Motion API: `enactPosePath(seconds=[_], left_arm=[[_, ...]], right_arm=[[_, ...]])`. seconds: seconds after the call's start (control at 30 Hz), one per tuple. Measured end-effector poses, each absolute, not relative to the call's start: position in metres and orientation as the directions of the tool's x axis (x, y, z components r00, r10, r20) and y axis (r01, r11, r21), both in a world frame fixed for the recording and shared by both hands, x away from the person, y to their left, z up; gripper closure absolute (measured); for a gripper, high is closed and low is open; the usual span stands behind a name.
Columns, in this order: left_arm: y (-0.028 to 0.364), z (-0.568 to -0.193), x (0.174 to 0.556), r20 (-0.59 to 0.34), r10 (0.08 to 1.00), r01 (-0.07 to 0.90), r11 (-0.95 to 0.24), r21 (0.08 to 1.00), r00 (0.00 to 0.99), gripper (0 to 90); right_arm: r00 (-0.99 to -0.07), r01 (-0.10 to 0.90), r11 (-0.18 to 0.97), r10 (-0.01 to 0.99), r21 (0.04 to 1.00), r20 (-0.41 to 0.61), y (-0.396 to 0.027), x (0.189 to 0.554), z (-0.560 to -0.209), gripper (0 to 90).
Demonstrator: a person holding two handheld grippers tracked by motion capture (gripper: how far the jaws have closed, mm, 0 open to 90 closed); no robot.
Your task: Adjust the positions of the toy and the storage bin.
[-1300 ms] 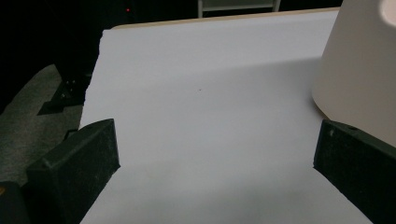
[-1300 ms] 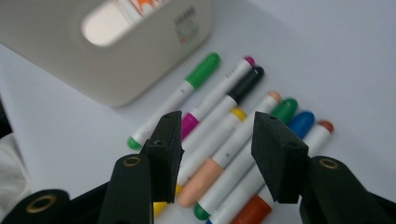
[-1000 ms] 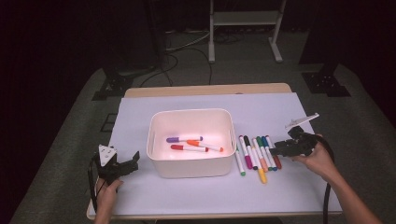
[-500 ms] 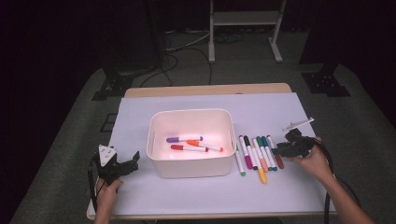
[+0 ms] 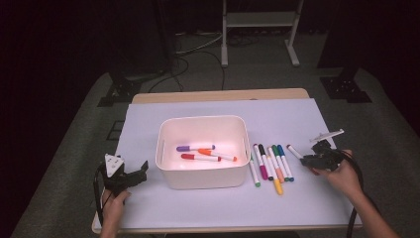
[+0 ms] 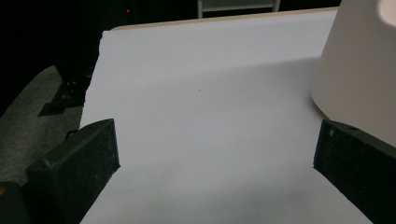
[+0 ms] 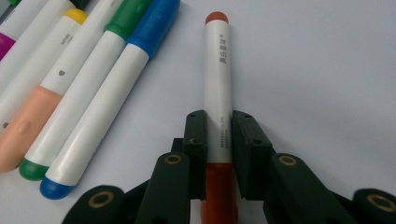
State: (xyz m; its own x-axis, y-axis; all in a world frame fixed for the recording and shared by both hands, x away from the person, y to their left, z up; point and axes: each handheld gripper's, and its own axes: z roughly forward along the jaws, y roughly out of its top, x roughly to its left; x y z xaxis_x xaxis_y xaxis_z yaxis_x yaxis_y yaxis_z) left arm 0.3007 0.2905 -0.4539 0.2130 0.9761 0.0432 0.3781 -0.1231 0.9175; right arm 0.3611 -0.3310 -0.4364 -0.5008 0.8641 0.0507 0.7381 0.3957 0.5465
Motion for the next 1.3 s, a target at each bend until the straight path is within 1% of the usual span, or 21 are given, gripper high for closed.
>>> enactPosePath(seconds=[0.13, 0.23, 0.33, 0.4, 0.43, 0.57, 0.6, 0.63, 0.77, 0.8, 0.9, 1.03, 1.07, 1.1, 1.13, 1.3], left_arm=[[0.291, -0.454, 0.301, 0.042, 0.976, 0.381, -0.122, 0.917, 0.212, 0.0], [0.291, -0.454, 0.301, 0.041, 0.977, 0.382, -0.121, 0.916, 0.211, 0.0], [0.291, -0.454, 0.301, 0.043, 0.977, 0.381, -0.123, 0.916, 0.211, 0.0], [0.291, -0.454, 0.301, 0.043, 0.976, 0.38, -0.123, 0.917, 0.213, 0.0], [0.291, -0.454, 0.301, 0.043, 0.976, 0.38, -0.123, 0.917, 0.213, 0.0], [0.291, -0.454, 0.301, 0.039, 0.977, 0.382, -0.119, 0.917, 0.211, 0.0], [0.291, -0.454, 0.301, 0.038, 0.977, 0.381, -0.118, 0.917, 0.211, 0.0], [0.291, -0.454, 0.301, 0.036, 0.977, 0.382, -0.116, 0.917, 0.21, 0.0], [0.291, -0.454, 0.301, 0.038, 0.977, 0.383, -0.118, 0.916, 0.211, 0.0], [0.291, -0.454, 0.301, 0.037, 0.977, 0.383, -0.117, 0.916, 0.21, 0.0], [0.291, -0.454, 0.301, 0.036, 0.977, 0.384, -0.116, 0.916, 0.209, 0.0], [0.291, -0.454, 0.301, 0.034, 0.977, 0.385, -0.114, 0.916, 0.209, 0.0], [0.291, -0.454, 0.301, 0.034, 0.977, 0.384, -0.114, 0.916, 0.209, 0.0], [0.291, -0.454, 0.301, 0.034, 0.977, 0.383, -0.114, 0.917, 0.209, 0.0], [0.291, -0.454, 0.301, 0.035, 0.977, 0.384, -0.116, 0.916, 0.21, 0.0], [0.291, -0.454, 0.301, 0.035, 0.977, 0.383, -0.116, 0.916, 0.21, 0.0]], right_arm=[[-0.506, 0.749, 0.375, 0.856, 0.546, 0.107, -0.336, 0.357, -0.432, 76.0], [-0.516, 0.741, 0.373, 0.849, 0.559, 0.117, -0.336, 0.353, -0.426, 76.0], [-0.531, 0.724, 0.369, 0.837, 0.583, 0.13, -0.332, 0.346, -0.413, 76.0], [-0.556, 0.704, 0.366, 0.817, 0.609, 0.151, -0.328, 0.342, -0.398, 76.0], [-0.556, 0.704, 0.366, 0.817, 0.609, 0.151, -0.328, 0.342, -0.398, 76.0], [-0.596, 0.677, 0.371, 0.783, 0.636, 0.178, -0.319, 0.336, -0.377, 75.9], [-0.615, 0.662, 0.383, 0.769, 0.645, 0.174, -0.313, 0.334, -0.367, 75.9], [-0.615, 0.662, 0.383, 0.769, 0.645, 0.174, -0.313, 0.334, -0.367, 75.9], [-0.657, 0.628, 0.413, 0.735, 0.66, 0.165, -0.299, 0.33, -0.347, 75.9], [-0.677, 0.611, 0.422, 0.718, 0.67, 0.165, -0.291, 0.329, -0.336, 75.9], [-0.699, 0.588, 0.436, 0.698, 0.681, 0.157, -0.283, 0.329, -0.326, 75.9], [-0.738, 0.55, 0.461, 0.659, 0.696, 0.147, -0.266, 0.328, -0.305, 75.9], [-0.758, 0.529, 0.476, 0.638, 0.702, 0.139, -0.256, 0.327, -0.295, 75.9], [-0.758, 0.529, 0.476, 0.638, 0.702, 0.139, -0.256, 0.327, -0.295, 75.9], [-0.776, 0.511, 0.489, 0.616, 0.707, 0.134, -0.246, 0.327, -0.286, 75.9], [-0.81, 0.48, 0.502, 0.569, 0.719, 0.142, -0.226, 0.328, -0.273, 75.9]])
